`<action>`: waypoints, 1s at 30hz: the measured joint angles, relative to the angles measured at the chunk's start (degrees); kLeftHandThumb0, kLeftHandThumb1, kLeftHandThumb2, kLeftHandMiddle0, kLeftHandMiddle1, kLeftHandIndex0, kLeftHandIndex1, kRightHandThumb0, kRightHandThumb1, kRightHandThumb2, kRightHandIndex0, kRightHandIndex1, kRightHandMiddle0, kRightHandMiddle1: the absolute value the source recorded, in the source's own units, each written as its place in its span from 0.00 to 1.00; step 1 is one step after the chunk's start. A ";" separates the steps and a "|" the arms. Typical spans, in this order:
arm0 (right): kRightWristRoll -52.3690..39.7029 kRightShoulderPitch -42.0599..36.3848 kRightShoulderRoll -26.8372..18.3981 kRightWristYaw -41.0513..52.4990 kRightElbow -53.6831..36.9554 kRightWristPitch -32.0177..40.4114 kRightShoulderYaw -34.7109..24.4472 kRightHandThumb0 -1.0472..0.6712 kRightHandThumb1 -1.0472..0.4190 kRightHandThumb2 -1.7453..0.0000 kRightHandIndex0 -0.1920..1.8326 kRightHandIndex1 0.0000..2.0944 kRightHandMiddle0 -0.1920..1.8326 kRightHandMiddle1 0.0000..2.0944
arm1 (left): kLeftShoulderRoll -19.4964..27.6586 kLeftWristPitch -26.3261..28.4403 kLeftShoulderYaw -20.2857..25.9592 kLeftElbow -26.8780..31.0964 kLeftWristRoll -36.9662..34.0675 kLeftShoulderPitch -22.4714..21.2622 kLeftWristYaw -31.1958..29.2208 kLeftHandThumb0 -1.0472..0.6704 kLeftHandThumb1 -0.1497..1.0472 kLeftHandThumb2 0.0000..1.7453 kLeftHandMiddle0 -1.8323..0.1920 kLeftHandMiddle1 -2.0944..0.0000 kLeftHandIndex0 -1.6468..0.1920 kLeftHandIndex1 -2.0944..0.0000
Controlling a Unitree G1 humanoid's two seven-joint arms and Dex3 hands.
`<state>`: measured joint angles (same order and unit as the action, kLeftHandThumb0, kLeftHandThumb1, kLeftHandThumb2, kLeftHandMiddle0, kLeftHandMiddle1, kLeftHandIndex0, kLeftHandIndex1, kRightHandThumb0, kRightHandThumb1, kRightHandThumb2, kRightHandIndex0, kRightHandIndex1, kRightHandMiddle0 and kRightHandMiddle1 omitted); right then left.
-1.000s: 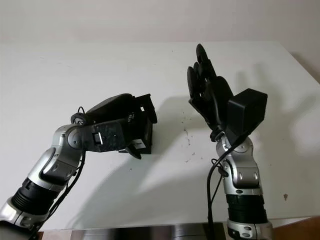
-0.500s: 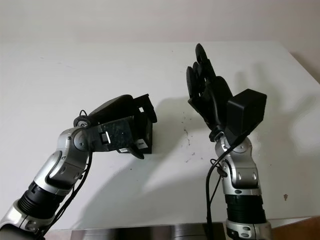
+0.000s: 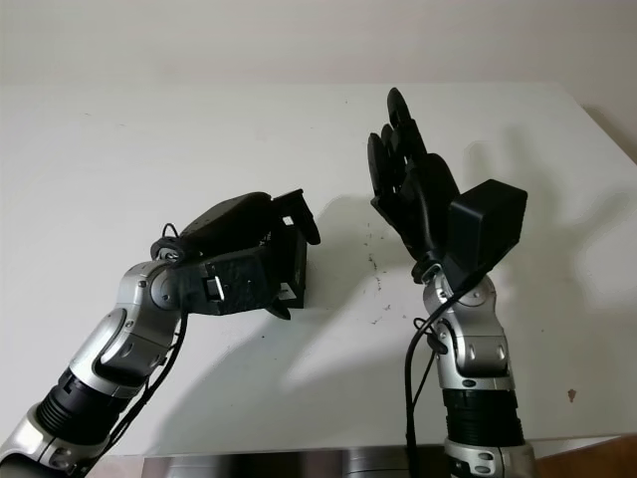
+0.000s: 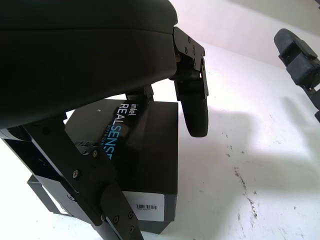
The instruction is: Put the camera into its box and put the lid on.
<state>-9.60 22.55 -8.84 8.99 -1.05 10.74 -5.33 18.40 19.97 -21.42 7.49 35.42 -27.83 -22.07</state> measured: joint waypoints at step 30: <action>-0.06 -1.12 0.60 -1.18 -1.51 2.23 -0.07 0.21 0.00 0.66 0.03 0.02 0.05 0.02 | -0.70 7.44 -9.81 -5.27 15.09 -6.47 -11.58 0.14 1.00 0.34 1.00 1.00 1.00 1.00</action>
<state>-9.66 21.42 -8.24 7.82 -2.56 12.97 -5.40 17.70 27.41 -31.23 2.22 50.50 -34.31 -33.65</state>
